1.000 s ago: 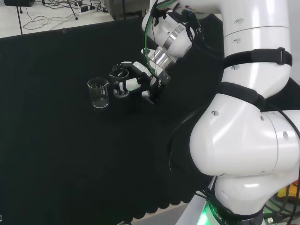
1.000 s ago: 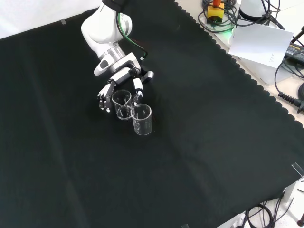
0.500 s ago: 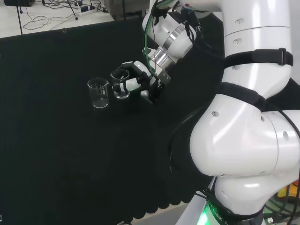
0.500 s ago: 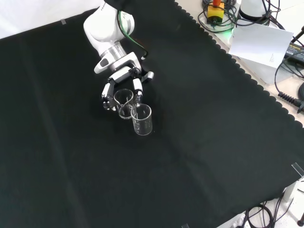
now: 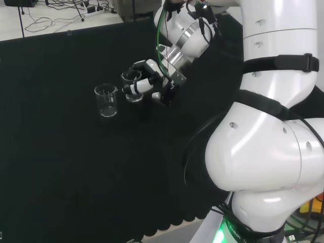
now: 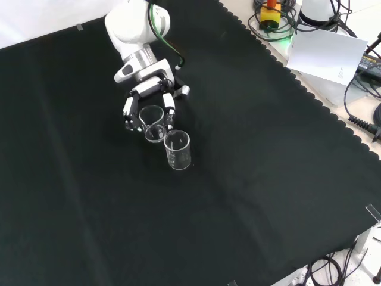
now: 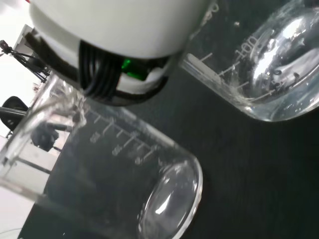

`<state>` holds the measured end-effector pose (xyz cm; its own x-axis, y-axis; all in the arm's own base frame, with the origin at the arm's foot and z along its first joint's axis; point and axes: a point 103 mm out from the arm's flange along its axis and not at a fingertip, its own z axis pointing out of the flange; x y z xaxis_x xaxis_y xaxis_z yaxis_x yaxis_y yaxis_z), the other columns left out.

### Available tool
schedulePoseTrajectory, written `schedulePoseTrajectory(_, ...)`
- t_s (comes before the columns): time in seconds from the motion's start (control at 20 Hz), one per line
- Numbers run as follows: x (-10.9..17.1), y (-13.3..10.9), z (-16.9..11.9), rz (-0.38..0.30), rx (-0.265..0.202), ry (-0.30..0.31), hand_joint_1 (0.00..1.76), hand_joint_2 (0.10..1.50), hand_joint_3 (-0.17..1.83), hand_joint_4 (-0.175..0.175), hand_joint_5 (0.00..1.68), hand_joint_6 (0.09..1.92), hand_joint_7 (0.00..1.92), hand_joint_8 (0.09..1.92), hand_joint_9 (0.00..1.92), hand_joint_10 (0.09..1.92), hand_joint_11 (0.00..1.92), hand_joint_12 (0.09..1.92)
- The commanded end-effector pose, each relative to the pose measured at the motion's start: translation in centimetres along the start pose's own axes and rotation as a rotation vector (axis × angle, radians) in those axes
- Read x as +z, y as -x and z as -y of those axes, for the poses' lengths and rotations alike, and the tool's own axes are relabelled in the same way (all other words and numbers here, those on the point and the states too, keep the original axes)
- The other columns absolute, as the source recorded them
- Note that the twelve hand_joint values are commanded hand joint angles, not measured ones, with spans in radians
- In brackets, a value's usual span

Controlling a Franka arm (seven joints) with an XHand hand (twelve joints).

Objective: Pick up the beaker on the right.

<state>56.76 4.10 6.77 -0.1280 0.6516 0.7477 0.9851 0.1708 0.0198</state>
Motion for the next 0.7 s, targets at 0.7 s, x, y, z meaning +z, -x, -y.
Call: schedulePoseTrajectory(0.7,-6.3,-2.1,0.9,0.149,-0.02,-0.153,1.42,0.54,1.01,-0.162,1.01,1.18,1.09,1.19,1.23,1.07,0.91,1.0)
